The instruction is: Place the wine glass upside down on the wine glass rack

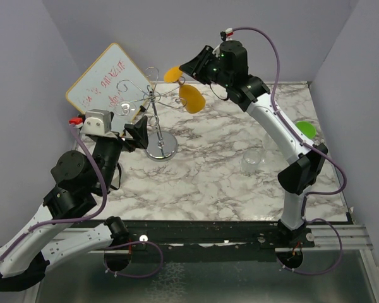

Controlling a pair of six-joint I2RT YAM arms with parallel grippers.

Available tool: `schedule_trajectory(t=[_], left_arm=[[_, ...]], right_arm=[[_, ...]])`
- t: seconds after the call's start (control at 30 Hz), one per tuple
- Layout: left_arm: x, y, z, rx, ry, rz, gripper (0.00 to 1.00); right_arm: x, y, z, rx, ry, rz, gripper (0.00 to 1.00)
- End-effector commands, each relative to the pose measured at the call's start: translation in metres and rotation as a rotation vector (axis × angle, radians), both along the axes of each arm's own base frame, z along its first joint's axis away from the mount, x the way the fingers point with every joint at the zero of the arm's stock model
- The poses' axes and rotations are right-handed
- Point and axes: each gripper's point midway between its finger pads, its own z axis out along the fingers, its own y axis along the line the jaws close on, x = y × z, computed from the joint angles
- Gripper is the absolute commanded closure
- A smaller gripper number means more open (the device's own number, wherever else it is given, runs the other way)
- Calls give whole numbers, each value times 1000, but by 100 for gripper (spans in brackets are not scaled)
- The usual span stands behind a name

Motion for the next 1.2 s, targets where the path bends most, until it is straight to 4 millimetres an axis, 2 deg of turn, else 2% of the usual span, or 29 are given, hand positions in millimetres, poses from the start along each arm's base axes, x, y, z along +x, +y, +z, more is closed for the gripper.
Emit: schedule_trajectory(t=[0.0, 0.17, 0.27, 0.37, 0.5, 0.6, 0.67, 0.87, 1.03, 1.1, 1.17], left_arm=[[-6, -6, 4, -8, 12, -54, 1], [-6, -11, 3, -23, 24, -75, 1], [-7, -14, 5, -25, 23, -91, 1], [-9, -21, 6, -15, 19, -130, 1], [-15, -36, 9, -5, 8, -221, 1], [-20, -44, 11, -9, 6, -275, 1], [-26, -51, 10, 11, 0, -326, 1], [-32, -79, -3, 99, 26, -457, 1], [-31, -107, -17, 141, 64, -545, 1], [-27, -114, -24, 149, 88, -550, 1], [-22, -120, -30, 151, 117, -547, 1]], right_arm=[[0, -1, -4, -27, 3, 19, 72], [-1, 0, -10, -36, 13, 28, 72], [-5, -5, -4, -38, -3, 22, 71], [-15, -13, 8, -39, -42, 23, 65], [-35, -35, 16, -74, -95, -4, 56], [-53, -62, 10, -153, -118, -41, 48], [-66, -83, -3, -228, -124, -78, 45], [-105, -171, -55, -514, -87, -268, 40], [-136, -250, -99, -814, 42, -450, 36], [-145, -270, -110, -886, 85, -500, 34], [-152, -279, -121, -929, 116, -519, 33]])
